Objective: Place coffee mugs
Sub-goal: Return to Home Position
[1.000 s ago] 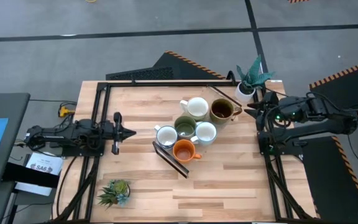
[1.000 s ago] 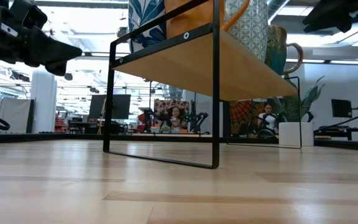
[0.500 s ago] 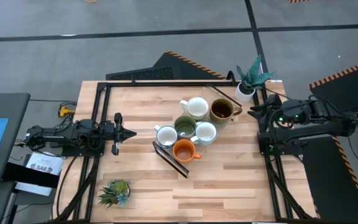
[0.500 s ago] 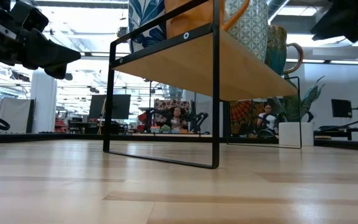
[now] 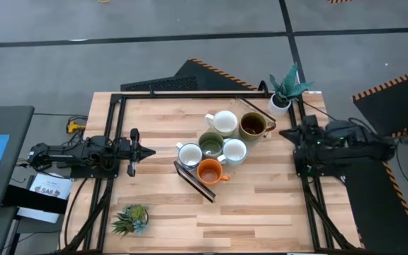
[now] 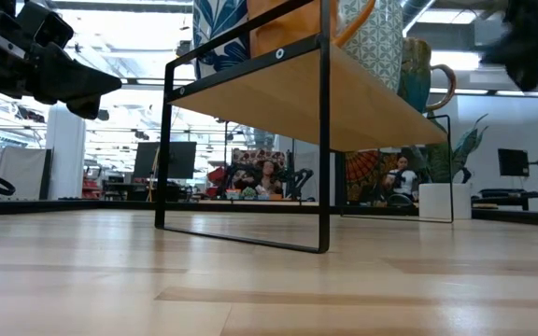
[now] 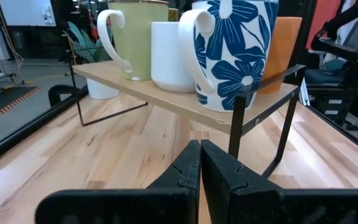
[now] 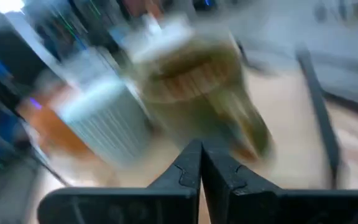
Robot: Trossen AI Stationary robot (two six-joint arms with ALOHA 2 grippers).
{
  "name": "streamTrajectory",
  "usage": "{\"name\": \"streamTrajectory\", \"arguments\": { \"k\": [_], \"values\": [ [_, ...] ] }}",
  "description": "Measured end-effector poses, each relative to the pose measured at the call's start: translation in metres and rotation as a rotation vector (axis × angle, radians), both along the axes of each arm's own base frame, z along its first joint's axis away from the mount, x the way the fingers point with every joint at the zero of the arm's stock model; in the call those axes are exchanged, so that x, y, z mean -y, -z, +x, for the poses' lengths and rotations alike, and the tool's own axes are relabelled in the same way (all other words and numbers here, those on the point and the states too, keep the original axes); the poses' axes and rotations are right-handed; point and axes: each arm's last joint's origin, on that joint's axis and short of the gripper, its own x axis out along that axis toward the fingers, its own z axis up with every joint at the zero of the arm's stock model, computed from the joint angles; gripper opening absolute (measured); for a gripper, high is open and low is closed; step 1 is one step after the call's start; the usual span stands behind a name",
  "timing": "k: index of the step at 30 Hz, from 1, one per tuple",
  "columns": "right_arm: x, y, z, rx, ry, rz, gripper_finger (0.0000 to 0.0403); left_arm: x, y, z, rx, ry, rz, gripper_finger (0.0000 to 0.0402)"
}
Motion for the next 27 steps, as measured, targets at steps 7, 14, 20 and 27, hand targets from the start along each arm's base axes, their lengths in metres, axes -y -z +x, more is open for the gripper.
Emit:
{"name": "streamTrajectory", "arguments": {
  "k": [7,14,20,27],
  "values": [
    [-0.001,-0.001,0.014,0.206,-0.033,-0.110,0.0016,0.000,0.000,0.000,0.000,0.000,0.000,0.0000],
    [-0.008,0.033,0.036,0.202,-0.107,-0.180,0.0019,0.000,0.000,0.000,0.000,0.001,0.000,0.0000],
    [-0.016,0.052,0.041,0.178,-0.132,-0.188,0.0017,0.000,0.000,0.000,-0.001,0.001,0.000,0.0000],
    [-0.032,0.067,0.042,0.179,-0.184,-0.196,0.0017,0.000,0.000,0.000,-0.001,0.001,0.000,0.0000]
  ]
}}
